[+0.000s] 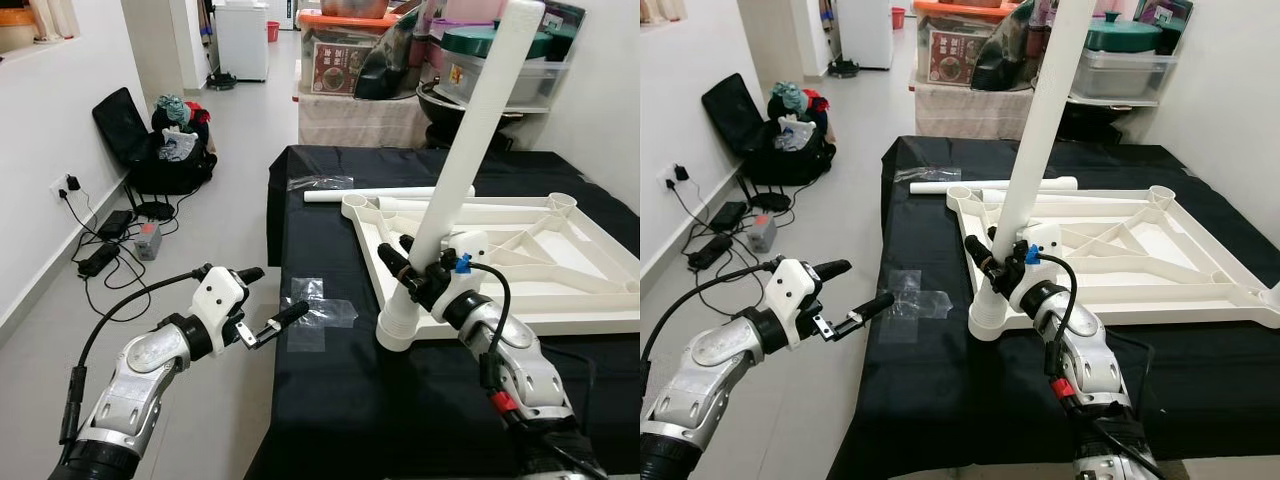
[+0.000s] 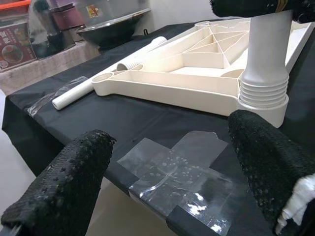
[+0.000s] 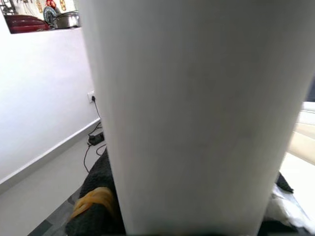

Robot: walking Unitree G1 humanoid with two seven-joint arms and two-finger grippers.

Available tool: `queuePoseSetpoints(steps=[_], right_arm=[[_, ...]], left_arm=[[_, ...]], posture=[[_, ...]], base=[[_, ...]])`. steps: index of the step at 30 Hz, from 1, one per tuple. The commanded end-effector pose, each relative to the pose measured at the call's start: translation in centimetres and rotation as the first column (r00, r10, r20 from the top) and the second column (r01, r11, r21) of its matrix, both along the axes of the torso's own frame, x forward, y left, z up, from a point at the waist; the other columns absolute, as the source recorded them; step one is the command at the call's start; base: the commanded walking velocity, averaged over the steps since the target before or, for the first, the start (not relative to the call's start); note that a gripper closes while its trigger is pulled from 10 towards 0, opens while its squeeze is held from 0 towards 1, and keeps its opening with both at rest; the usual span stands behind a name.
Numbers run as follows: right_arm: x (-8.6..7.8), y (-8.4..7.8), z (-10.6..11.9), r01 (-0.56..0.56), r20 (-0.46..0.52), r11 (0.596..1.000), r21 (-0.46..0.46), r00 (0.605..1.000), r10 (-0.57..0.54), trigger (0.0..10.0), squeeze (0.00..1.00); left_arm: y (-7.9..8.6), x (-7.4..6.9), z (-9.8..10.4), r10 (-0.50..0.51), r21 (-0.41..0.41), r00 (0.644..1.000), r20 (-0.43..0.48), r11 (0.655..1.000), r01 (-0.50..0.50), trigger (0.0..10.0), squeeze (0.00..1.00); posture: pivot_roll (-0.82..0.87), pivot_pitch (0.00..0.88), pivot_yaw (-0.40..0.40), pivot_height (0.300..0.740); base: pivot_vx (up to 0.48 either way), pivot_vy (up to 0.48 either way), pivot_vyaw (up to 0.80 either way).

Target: Building children table

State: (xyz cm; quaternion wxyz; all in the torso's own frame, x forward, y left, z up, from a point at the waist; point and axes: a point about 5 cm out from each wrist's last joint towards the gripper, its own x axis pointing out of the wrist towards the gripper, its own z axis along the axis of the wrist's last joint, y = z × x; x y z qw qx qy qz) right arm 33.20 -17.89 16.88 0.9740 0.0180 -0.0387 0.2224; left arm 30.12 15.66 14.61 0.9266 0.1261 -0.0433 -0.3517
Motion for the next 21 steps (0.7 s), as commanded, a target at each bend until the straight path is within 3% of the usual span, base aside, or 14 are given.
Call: queuePoseSetpoints(steps=[1, 9, 11, 16, 21], right_arm=[[0.1, -0.5, -0.6, 0.035, -0.017, 0.999, -0.016, 0.999, -0.035, 0.0, 0.00], [-0.2, 0.1, -1.5, -0.013, -0.035, 1.000, 0.018, 0.999, 0.013, 0.0, 0.00], [-0.6, 1.0, -1.5, -0.085, -0.027, 0.996, 0.033, 0.996, 0.086, 0.0, 0.00], [-0.9, 1.4, -1.5, -0.113, -0.025, 0.993, 0.038, 0.993, 0.114, 0.0, 0.00], [-2.1, 2.9, -2.0, -0.184, -0.037, 0.979, 0.087, 0.982, 0.188, 0.0, 0.00]], left_arm=[[-0.2, -0.2, -0.4, -0.006, 0.007, 1.000, -0.006, 1.000, 0.006, 10.0, 0.00], [-0.1, -0.2, -0.4, -0.002, 0.001, 1.000, -0.012, 1.000, 0.002, 10.0, 0.00], [-0.2, -0.2, -0.5, -0.002, -0.002, 1.000, -0.015, 1.000, 0.001, 10.0, 0.00], [-0.2, -0.2, -0.5, -0.002, -0.003, 1.000, -0.015, 1.000, 0.002, 10.0, 0.00], [-0.2, -0.1, -0.4, -0.002, -0.005, 1.000, -0.013, 1.000, 0.002, 10.0, 0.00]], posture=[[0.06, 0.000, -0.068, 0.740], [0.07, 0.000, -0.072, 0.740], [0.07, 0.000, -0.067, 0.740], [0.06, 0.000, -0.065, 0.740], [0.06, 0.000, -0.066, 0.740]], base=[[0.000, 0.000, 0.00], [0.000, 0.000, 0.00], [0.000, 0.000, 0.00], [0.000, 0.000, 0.00], [0.000, 0.000, 0.00]])
